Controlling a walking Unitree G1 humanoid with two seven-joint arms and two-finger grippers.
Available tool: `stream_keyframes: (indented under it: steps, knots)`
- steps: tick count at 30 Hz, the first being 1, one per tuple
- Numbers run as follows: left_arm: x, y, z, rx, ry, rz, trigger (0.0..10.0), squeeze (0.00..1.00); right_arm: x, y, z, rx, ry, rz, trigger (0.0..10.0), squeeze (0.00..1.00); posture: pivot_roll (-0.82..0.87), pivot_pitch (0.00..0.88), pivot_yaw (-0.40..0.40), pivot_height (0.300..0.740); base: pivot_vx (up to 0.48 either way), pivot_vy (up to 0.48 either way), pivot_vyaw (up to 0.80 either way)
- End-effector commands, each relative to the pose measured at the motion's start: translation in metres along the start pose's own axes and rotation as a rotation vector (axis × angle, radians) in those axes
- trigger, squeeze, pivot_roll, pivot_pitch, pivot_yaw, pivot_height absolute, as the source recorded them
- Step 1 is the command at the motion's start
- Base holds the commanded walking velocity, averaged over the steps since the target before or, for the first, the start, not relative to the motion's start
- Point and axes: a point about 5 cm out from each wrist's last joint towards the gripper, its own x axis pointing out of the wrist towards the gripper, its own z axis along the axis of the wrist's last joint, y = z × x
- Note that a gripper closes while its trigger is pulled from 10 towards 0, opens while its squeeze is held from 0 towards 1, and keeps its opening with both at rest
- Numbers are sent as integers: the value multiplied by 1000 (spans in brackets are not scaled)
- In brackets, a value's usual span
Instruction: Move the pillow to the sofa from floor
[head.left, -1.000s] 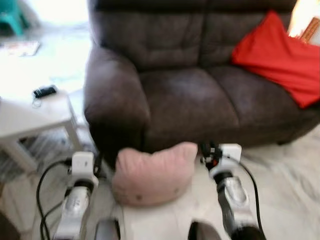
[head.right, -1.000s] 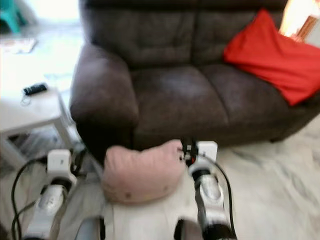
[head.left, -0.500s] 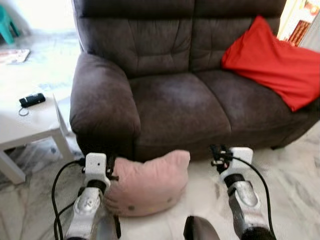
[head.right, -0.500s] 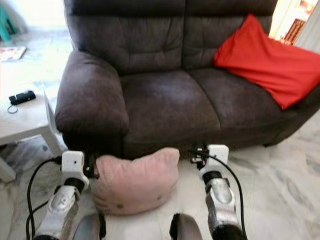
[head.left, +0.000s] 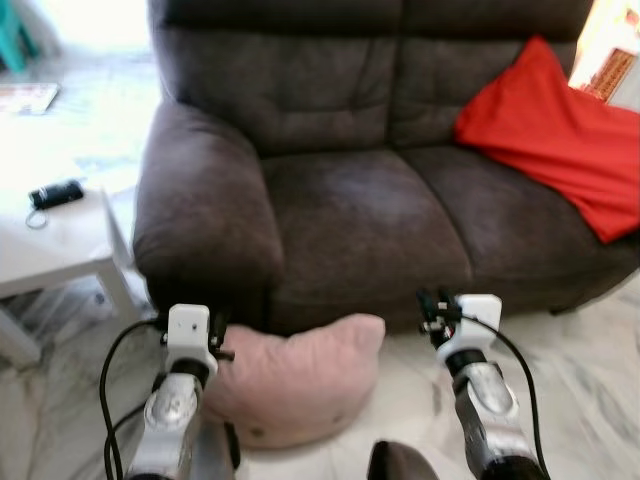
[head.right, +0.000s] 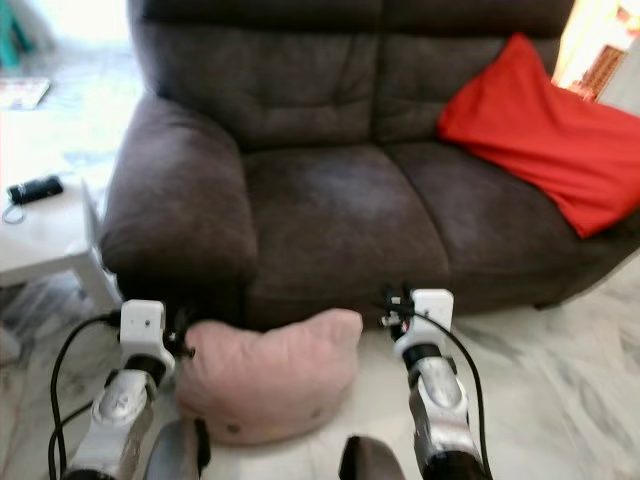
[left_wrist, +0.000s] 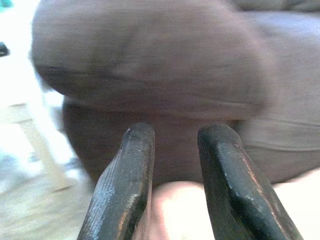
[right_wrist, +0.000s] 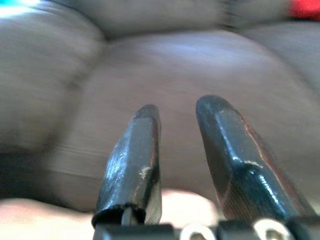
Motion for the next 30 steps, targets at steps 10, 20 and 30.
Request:
stream_keyframes:
  steps: [10,20,30]
  knots:
    - [3,-5,3,-13,-6,-15,10000,0,-3,-11,-1,-5,11,-33,10000,0,96,0,-89,550,276,0,0]
    - [-9,-18,-31,-58,204,-151,10000,0,-3,-11,-2,-6,17,-27,10000,0,93,0,-92,550,49,0,0]
    - [-12,4,-52,-59,342,-49,10000,0,-3,-11,0,-15,17,-10,10000,0,83,0,-105,550,0,0,0]
